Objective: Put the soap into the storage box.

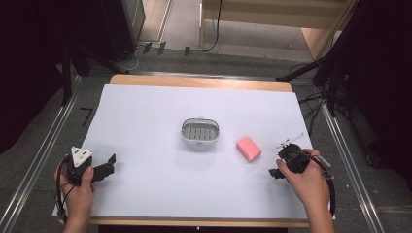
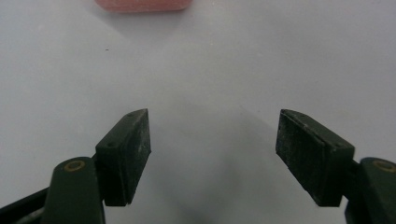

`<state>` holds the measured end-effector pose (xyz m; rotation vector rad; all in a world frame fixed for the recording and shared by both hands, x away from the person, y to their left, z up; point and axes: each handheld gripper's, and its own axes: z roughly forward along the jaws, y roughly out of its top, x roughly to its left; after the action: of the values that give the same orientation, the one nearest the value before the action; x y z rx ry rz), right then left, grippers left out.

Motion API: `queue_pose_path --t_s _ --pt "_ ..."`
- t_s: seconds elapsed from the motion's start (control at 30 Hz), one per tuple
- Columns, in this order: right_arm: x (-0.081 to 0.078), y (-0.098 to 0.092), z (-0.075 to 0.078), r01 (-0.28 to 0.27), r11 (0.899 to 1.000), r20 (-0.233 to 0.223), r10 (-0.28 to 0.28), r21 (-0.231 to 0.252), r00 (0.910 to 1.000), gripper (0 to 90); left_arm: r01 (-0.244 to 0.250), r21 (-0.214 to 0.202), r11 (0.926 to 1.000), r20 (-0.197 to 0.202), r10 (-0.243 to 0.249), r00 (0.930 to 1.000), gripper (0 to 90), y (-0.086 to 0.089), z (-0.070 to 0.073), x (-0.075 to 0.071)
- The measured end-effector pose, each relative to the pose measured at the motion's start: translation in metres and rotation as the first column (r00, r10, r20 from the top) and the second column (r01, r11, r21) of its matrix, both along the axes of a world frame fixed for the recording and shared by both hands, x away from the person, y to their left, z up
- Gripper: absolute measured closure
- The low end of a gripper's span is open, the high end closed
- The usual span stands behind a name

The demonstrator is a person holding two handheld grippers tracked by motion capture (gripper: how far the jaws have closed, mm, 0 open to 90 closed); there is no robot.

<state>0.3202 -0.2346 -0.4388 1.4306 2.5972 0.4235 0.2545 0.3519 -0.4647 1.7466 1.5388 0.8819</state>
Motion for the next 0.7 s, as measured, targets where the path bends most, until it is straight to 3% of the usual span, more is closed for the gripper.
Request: queue_pose_path --t_s 0.27,0.7 --pt "0.012 0.015 0.001 -0.006 0.998 -0.074 0.002 -0.058 0.9973 21.9 0.000 0.001 1.0000 0.001 0.000 1.0000 13.7 0.000 0.000 0.000" --pt "0.030 0.038 0.002 -0.006 0.999 -0.117 0.000 -0.047 0.9931 23.8 0.001 -0.001 1.0000 -0.002 -0.001 1.0000 13.7 0.000 0.000 0.000"
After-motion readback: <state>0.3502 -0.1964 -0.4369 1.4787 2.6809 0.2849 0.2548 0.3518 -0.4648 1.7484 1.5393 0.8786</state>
